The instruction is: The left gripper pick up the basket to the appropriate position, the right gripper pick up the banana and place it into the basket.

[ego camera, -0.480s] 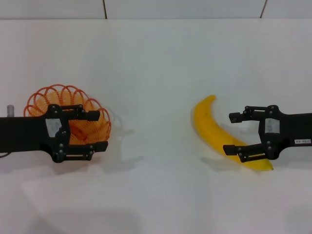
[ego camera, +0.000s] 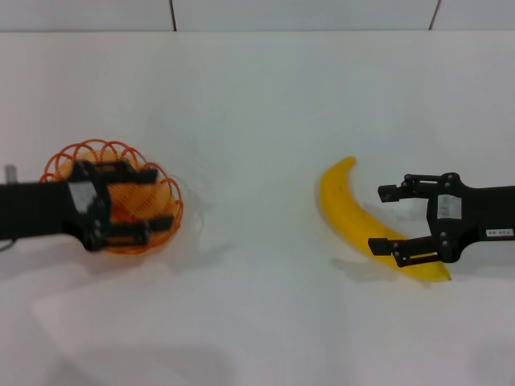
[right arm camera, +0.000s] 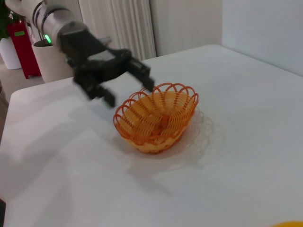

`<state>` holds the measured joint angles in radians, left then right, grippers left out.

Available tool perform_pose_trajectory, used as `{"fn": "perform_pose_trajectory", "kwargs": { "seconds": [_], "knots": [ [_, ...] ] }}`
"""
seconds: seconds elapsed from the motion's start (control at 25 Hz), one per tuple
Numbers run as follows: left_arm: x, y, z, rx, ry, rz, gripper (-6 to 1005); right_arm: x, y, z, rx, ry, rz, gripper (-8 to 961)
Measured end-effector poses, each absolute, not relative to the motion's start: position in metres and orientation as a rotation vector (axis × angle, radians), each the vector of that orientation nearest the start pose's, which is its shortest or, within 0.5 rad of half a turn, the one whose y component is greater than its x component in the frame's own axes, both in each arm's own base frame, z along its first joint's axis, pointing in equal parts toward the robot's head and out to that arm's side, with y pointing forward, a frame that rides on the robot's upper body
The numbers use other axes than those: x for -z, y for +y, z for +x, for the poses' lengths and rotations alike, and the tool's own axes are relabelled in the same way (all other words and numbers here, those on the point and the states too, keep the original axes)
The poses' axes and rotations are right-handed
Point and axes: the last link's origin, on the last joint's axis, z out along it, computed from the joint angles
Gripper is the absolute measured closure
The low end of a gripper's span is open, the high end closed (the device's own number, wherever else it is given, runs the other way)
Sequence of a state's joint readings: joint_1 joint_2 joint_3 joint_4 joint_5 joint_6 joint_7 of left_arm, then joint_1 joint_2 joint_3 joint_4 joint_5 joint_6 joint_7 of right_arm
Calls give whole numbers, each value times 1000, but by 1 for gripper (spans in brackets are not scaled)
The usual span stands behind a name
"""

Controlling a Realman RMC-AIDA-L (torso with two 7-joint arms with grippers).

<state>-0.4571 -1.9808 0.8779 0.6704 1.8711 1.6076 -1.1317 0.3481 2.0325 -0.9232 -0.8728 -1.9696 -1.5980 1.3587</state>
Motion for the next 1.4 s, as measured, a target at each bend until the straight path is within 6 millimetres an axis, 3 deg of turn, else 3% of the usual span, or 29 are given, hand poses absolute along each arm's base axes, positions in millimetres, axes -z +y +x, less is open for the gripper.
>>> {"fn": "perform_pose_trajectory", "kwargs": {
  "seconds": [0.24, 0.28, 0.44, 0.48, 0.68, 0.88, 1.4],
  "knots": [
    [-50, 335, -282, 624, -441, -2656, 273, -20, 294, 289, -439, 455, -2840, 71],
    [-65, 344, -284, 607, -529, -2593, 274, -19, 294, 289, -436, 456, -2837, 71],
    [-84, 357, -290, 566, -658, -2478, 281, -18, 295, 292, -414, 466, -2828, 71],
    [-97, 364, -294, 537, -732, -2416, 283, -18, 295, 293, -412, 469, -2829, 71],
    [-117, 375, -299, 423, -862, -2409, 291, -16, 296, 292, -419, 476, -2836, 71],
    [-120, 382, -299, 291, -933, -2429, 299, -16, 297, 292, -419, 475, -2837, 71],
    [-101, 389, -303, 48, -994, -2479, 321, -15, 299, 292, -413, 476, -2830, 71]
  ]
}}
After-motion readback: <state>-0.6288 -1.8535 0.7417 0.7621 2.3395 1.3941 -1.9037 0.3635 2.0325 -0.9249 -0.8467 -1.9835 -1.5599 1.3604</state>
